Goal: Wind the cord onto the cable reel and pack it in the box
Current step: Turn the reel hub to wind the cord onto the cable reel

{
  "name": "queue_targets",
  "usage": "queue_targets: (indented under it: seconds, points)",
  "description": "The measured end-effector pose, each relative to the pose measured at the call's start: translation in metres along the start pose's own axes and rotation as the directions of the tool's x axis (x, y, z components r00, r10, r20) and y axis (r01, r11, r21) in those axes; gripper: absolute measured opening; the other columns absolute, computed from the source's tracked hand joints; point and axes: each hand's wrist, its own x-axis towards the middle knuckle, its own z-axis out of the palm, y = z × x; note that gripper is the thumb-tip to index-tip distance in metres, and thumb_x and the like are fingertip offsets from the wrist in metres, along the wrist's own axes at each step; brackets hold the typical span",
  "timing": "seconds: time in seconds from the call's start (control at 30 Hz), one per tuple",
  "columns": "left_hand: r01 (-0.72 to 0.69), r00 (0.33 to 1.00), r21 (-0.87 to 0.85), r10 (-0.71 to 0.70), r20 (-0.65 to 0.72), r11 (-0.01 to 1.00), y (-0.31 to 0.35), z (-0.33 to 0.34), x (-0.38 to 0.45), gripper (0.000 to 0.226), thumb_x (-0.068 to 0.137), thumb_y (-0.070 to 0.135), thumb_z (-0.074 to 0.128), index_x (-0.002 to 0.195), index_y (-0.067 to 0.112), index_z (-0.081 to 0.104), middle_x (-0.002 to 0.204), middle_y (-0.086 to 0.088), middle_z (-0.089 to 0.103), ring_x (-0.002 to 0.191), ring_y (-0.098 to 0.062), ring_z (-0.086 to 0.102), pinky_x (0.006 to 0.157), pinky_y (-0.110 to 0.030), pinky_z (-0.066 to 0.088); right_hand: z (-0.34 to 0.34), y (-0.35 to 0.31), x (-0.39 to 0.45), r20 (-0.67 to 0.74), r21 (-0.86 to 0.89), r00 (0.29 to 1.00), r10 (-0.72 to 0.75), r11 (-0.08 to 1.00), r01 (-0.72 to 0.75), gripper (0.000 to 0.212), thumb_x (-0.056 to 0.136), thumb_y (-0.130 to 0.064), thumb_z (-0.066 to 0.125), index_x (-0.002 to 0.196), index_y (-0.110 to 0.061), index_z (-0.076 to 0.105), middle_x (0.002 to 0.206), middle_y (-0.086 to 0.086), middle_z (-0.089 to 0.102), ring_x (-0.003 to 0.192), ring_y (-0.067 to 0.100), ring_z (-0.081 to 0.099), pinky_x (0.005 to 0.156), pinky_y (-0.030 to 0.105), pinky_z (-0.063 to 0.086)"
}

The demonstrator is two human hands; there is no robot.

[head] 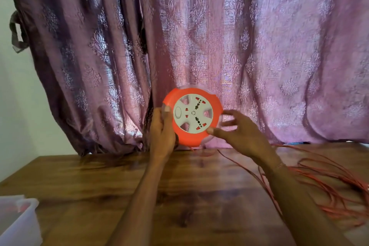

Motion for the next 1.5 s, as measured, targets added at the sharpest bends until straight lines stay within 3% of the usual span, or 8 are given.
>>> queue_targets:
  seconds: [0.07,0.17,0.3,0.47,0.93,1.17,1.37,1.5]
  points:
    - [0.007,1.000,0.011,-0.007,0.001,1.000,-0.008,0.002,-0.001,0.034,0.104,0.053,0.040,0.091,0.024,0.052,0.082,0.024,0.067,0.072,0.012,0.057,0.065,-0.009,0.045,-0.004,-0.002,0.003,-0.126,-0.296,0.918,-0.375,0.898,0.326,0.050,0.078,-0.033,0.080,0.120,-0.026,0.054,0.114,-0.008,0.060,0.092,0.014,0.060,0.077,0.033,0.051]
    - [-0.001,0.999,-0.001,0.001,0.037,1.000,-0.016,0.003,-0.004,0.034,0.107,0.047,0.039,0.095,0.019,0.054,0.084,0.018,0.067,0.074,0.006,0.058,0.066,-0.012,0.047,-0.001,-0.010,0.002,0.120,-0.365,0.738,-0.664,0.662,0.655,0.039,0.083,-0.004,0.055,0.109,-0.032,0.062,0.131,-0.005,0.054,0.106,0.018,0.050,0.083,0.035,0.047]
    - [-0.055,0.995,0.033,0.052,0.084,0.998,-0.011,0.002,-0.006,0.034,0.105,0.050,0.039,0.090,0.022,0.052,0.080,0.013,0.063,0.071,0.003,0.057,0.063,-0.014,0.046,0.011,-0.017,-0.006,0.311,-0.483,0.756,-0.576,0.589,0.647,0.045,0.074,-0.028,0.038,0.101,-0.043,0.069,0.146,-0.011,0.045,0.105,0.012,0.035,0.071,0.033,0.046]
    - [-0.126,0.984,0.058,0.118,0.133,0.990,-0.004,-0.001,-0.008,0.035,0.103,0.053,0.039,0.091,0.022,0.052,0.081,0.002,0.062,0.070,-0.005,0.055,0.065,-0.033,0.050,0.017,-0.024,-0.012,0.349,-0.644,0.774,-0.528,0.465,0.607,0.072,0.062,0.005,0.069,0.111,-0.048,0.068,0.149,-0.005,0.044,0.104,0.026,0.043,0.078,0.031,0.044]
    - [-0.131,0.986,0.090,0.120,0.114,0.987,0.007,0.007,-0.016,0.037,0.102,0.056,0.038,0.093,0.023,0.052,0.081,-0.005,0.062,0.064,-0.015,0.058,0.064,-0.046,0.048,0.032,-0.028,-0.020,-0.133,-0.721,0.918,-0.374,0.672,0.170,0.065,0.078,-0.074,0.051,0.134,-0.040,0.054,0.093,0.002,0.073,0.089,0.029,0.066,0.069,0.035,0.051]
    - [-0.095,0.991,0.060,0.089,0.097,0.994,0.006,0.005,-0.015,0.034,0.102,0.055,0.038,0.091,0.026,0.052,0.080,-0.001,0.067,0.068,-0.018,0.064,0.063,-0.044,0.054,0.020,-0.034,-0.018,0.009,-0.646,0.853,-0.521,0.648,0.403,0.025,0.088,-0.020,0.064,0.113,-0.021,0.070,0.102,0.005,0.066,0.094,0.030,0.057,0.076,0.042,0.051]
    - [-0.079,0.994,0.002,0.078,0.071,0.997,0.003,0.003,-0.014,0.037,0.102,0.054,0.038,0.091,0.022,0.053,0.081,0.012,0.066,0.070,0.001,0.058,0.066,-0.021,0.050,0.014,-0.035,-0.018,0.256,-0.623,0.833,-0.490,0.576,0.530,0.070,0.063,0.010,0.059,0.110,-0.040,0.071,0.142,0.001,0.048,0.111,0.027,0.043,0.081,0.026,0.036]
    - [-0.064,0.996,0.003,0.064,0.058,0.998,0.004,0.003,-0.014,0.038,0.102,0.055,0.037,0.095,0.022,0.053,0.086,0.002,0.067,0.078,-0.015,0.064,0.072,-0.038,0.056,0.019,-0.039,-0.021,0.263,-0.657,0.839,-0.477,0.548,0.518,0.074,0.065,0.005,0.060,0.118,-0.045,0.066,0.145,0.002,0.046,0.116,0.033,0.045,0.092,0.039,0.047]
